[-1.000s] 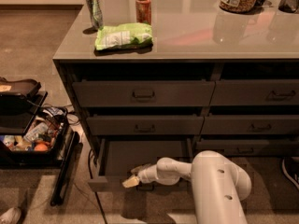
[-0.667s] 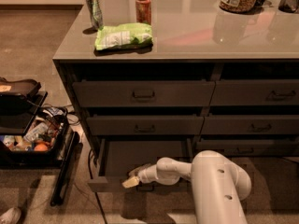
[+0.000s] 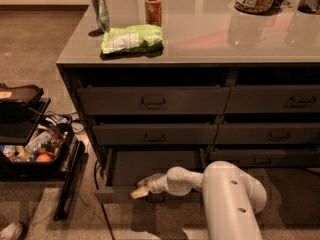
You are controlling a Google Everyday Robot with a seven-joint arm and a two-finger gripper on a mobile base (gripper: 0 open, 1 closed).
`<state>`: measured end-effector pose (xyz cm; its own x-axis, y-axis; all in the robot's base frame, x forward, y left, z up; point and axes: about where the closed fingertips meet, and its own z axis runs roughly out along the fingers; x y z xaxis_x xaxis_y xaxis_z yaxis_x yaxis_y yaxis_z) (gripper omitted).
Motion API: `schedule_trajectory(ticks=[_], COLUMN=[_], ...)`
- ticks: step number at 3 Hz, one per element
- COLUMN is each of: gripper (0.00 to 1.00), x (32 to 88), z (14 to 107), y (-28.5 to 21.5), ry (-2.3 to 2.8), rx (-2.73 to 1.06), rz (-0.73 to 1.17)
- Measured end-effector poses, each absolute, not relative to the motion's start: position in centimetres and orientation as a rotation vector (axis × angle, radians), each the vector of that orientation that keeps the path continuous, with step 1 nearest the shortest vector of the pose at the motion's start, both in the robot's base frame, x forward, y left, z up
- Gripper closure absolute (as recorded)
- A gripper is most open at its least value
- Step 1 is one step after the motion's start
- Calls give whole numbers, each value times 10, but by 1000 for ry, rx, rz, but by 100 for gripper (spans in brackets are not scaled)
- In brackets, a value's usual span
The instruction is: Close bottom drawer
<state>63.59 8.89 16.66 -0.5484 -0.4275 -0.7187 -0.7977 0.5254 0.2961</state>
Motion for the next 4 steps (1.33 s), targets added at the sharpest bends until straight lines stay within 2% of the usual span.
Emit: schedule_trajectory(ticks=[1, 2, 4], gripper=[100, 81, 35], x=[641, 641, 641], z=[167, 167, 167], y=[88, 88, 88], ry=[2186, 2186, 2186], rx=[-981, -981, -981], rz=[840, 840, 840])
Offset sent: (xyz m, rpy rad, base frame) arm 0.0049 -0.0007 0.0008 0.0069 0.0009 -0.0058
